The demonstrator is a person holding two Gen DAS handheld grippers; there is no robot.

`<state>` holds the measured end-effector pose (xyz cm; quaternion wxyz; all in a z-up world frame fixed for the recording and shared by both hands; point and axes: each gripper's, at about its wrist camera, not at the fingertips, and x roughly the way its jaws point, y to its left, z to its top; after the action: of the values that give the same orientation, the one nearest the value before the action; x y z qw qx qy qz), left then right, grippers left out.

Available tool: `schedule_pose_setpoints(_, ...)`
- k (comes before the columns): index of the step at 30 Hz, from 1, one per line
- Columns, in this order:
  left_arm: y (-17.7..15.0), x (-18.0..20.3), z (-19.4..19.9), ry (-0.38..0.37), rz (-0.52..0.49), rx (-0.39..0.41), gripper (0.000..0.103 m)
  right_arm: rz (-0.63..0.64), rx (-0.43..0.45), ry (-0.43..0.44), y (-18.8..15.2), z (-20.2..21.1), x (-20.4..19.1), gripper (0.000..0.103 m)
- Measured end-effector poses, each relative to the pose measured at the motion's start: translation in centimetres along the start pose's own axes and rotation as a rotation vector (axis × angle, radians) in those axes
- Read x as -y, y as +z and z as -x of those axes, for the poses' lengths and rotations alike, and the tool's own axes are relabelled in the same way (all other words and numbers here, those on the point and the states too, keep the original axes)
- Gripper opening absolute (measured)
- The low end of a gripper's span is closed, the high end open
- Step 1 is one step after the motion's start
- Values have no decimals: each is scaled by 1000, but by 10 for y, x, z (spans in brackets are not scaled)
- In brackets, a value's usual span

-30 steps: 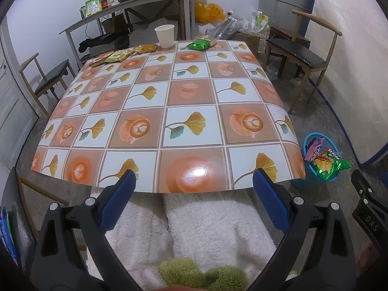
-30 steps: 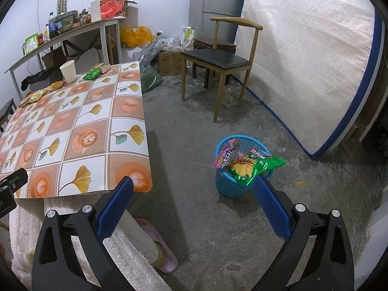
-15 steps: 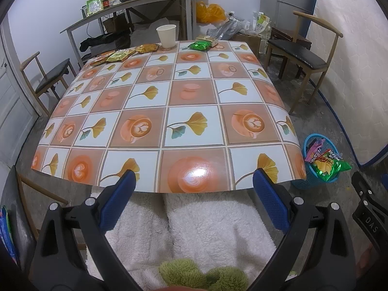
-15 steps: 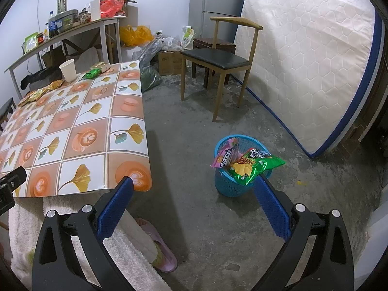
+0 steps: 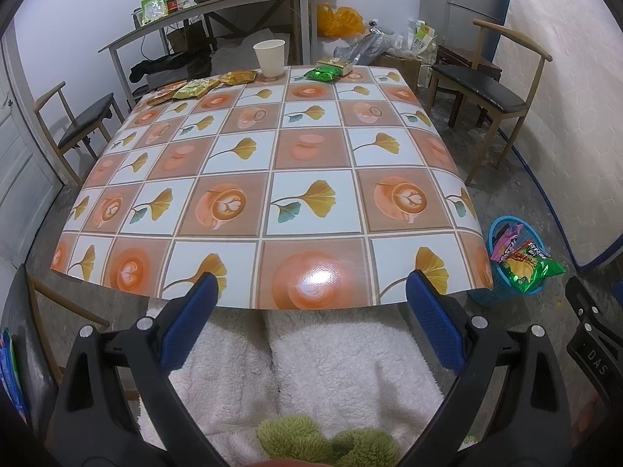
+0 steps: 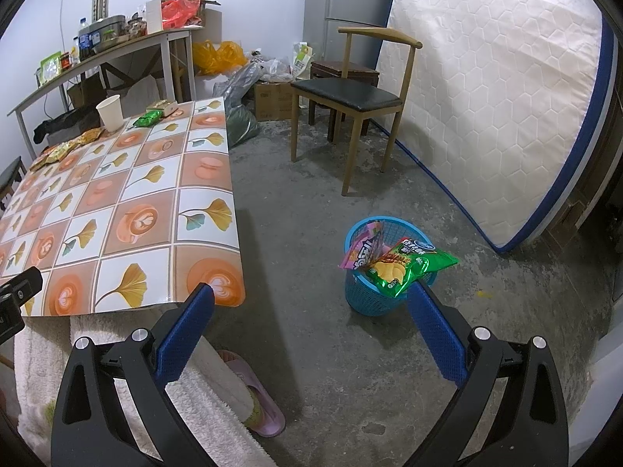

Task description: Collect trash

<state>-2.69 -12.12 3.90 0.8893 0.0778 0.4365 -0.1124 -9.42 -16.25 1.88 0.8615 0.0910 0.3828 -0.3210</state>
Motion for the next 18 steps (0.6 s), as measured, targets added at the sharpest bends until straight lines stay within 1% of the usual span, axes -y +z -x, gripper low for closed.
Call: schedule_pose_setpoints(18, 0, -2, 1, -1, 5, 2, 93, 3, 9, -1, 4, 7, -3, 96)
